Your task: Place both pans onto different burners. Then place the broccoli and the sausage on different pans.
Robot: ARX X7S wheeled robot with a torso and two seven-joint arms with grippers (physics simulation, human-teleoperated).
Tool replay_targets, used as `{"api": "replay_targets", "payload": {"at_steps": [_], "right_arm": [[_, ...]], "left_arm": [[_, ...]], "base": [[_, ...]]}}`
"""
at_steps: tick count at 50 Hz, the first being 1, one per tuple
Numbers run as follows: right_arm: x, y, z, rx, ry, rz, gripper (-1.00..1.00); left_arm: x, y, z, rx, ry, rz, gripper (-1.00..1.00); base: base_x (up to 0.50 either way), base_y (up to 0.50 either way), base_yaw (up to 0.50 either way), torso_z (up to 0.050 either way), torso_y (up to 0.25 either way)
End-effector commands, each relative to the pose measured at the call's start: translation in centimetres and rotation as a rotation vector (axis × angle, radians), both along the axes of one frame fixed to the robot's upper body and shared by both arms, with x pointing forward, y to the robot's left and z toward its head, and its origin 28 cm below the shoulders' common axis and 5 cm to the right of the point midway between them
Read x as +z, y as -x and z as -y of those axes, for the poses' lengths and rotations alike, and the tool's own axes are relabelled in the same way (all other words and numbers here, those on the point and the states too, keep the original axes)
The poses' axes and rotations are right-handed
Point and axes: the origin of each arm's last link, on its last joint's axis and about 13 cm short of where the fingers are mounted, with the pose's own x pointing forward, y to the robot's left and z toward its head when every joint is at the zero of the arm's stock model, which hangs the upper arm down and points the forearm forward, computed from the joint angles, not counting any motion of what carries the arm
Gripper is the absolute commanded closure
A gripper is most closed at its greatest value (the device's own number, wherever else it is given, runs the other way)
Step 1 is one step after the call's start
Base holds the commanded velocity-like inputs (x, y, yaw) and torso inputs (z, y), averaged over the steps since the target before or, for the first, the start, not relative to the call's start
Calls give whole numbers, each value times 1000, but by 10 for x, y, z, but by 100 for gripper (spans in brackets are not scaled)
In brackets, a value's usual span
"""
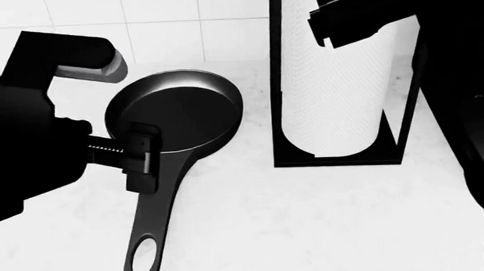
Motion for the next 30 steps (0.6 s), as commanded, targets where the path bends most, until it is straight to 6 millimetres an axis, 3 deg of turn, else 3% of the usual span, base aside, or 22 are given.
{"api": "replay_targets", "payload": {"at_steps": [1, 30], "right_arm": [[-1, 1, 0, 24, -15, -6, -100], [-12, -4, 0, 38, -37, -18, -100]], "left_arm": [[-14, -8, 16, 0, 35, -7, -100], [-40, -32, 34, 17, 11, -27, -100]], "base": [[0, 0, 0, 0, 0], [0, 0, 0, 0, 0]]}}
